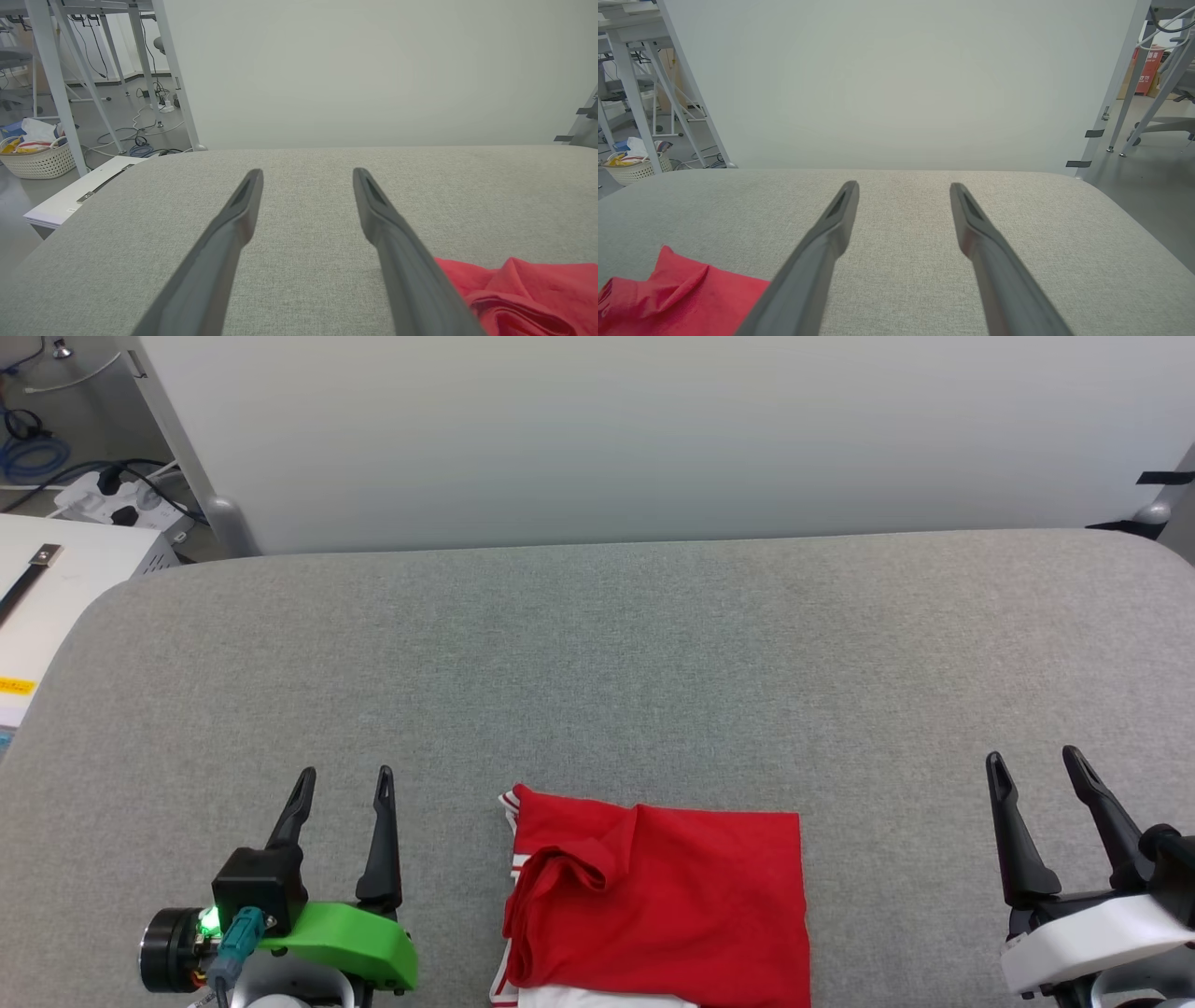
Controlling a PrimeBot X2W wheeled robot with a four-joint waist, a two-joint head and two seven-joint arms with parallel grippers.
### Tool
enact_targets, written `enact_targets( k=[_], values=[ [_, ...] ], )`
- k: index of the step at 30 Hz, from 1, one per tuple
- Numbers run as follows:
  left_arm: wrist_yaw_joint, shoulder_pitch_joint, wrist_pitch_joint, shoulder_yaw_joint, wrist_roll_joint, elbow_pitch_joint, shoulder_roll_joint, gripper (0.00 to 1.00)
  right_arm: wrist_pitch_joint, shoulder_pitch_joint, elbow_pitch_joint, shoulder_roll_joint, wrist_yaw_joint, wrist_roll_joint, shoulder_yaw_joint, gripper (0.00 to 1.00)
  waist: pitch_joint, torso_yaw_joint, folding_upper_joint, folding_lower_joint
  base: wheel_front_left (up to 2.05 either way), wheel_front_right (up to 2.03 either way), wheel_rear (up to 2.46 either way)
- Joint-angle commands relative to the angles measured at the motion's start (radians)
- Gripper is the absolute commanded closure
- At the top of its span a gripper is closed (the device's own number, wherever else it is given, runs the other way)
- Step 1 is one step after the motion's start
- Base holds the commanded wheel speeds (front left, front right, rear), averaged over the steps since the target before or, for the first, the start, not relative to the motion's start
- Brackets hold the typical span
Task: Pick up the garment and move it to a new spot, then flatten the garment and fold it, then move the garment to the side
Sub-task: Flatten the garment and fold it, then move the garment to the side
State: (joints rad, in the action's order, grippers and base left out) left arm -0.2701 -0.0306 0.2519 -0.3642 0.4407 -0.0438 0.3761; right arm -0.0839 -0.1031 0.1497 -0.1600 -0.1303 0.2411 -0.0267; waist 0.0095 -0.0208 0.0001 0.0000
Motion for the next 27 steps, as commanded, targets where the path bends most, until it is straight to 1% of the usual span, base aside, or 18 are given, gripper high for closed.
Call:
enact_targets(
  k=[1,6,9,12,15,17,19,22,24,27],
  values=[
    [-0.009,0.005,0.005,0.004,0.001,0.003,0.000,0.00,0.003,-0.010,0.009,0.003,0.000,-0.007,-0.004,0.00,0.005,0.003,-0.0001,0.0000,0.00,0.00,0.00],
    [-0.010,-0.006,0.006,0.007,0.001,0.005,0.000,0.00,0.019,-0.003,0.018,-0.002,0.000,-0.009,-0.018,0.00,0.019,0.006,-0.0001,0.0000,0.00,0.00,0.00],
    [-0.011,-0.014,0.006,0.010,0.000,0.007,-0.001,0.00,0.050,0.000,0.009,-0.006,0.000,0.030,-0.053,0.00,0.029,0.010,-0.0001,0.0000,0.00,0.00,0.00],
    [-0.012,-0.025,0.007,0.013,-0.001,0.013,-0.003,0.00,0.111,0.002,-0.031,-0.019,0.000,0.130,-0.101,0.00,0.044,0.017,-0.0001,0.0000,0.00,0.00,0.00],
    [-0.011,-0.038,0.008,0.018,-0.002,0.018,-0.005,0.00,0.196,0.005,-0.090,-0.052,0.000,0.244,-0.144,0.00,0.067,0.026,-0.0001,0.0000,0.00,0.00,0.00],
    [-0.012,-0.048,0.008,0.020,-0.005,0.022,-0.008,0.00,0.263,0.009,-0.125,-0.056,0.000,0.348,-0.156,0.00,0.084,0.033,-0.0001,0.0000,0.00,0.00,0.00],
    [-0.013,-0.058,0.008,0.022,-0.009,0.025,-0.012,0.00,0.361,0.000,-0.158,-0.089,0.000,0.400,-0.130,0.00,0.101,0.041,-0.0001,0.0000,0.00,0.00,0.00],
    [-0.013,-0.074,0.009,0.022,-0.015,0.027,-0.022,0.00,0.495,-0.006,-0.164,-0.117,0.000,0.510,-0.058,0.00,0.128,0.054,-0.0001,0.0000,0.00,0.00,0.00],
    [-0.012,-0.084,0.009,0.020,-0.019,0.026,-0.031,0.00,0.555,-0.005,-0.167,-0.124,0.000,0.569,-0.020,0.00,0.142,0.063,-0.0001,0.0000,0.00,0.00,0.00],
    [-0.007,-0.096,0.009,0.018,-0.023,0.023,-0.042,0.00,0.609,0.007,-0.177,-0.127,0.000,0.621,0.032,0.00,0.158,0.076,-0.0001,0.0000,0.00,0.00,0.00]
  ],
)
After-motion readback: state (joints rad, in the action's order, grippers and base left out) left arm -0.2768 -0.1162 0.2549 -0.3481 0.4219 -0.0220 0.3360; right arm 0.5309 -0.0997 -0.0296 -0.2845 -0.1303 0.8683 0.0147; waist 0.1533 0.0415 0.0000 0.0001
